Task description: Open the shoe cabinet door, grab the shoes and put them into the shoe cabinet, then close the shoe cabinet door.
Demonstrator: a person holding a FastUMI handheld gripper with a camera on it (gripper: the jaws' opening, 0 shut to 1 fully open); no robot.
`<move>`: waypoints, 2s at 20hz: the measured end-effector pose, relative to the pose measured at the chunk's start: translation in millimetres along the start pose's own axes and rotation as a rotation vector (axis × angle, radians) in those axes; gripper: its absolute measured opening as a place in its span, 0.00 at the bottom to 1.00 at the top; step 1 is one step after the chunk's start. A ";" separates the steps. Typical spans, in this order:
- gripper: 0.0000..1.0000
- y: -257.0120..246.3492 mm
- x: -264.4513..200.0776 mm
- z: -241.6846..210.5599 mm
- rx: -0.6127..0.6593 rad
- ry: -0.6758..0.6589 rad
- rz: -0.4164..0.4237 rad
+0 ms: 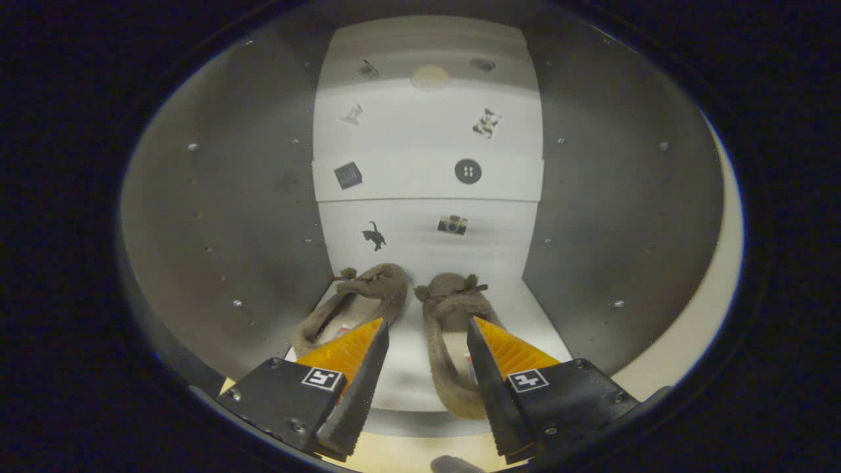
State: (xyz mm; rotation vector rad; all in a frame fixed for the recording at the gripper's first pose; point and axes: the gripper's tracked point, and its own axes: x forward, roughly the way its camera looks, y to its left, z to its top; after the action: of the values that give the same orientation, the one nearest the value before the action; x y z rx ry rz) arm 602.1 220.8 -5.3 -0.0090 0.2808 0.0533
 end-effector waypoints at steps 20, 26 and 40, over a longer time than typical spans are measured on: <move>1.00 -32.3 -412.2 -67.2 0.031 -0.233 0.043; 1.00 -132.7 -469.4 -86.8 0.082 -0.225 -0.130; 0.99 -291.2 -405.0 -78.1 0.120 -0.219 -0.127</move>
State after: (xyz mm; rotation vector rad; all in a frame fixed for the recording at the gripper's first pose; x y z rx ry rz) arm 207.6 -92.0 32.3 0.0978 0.0635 -0.0889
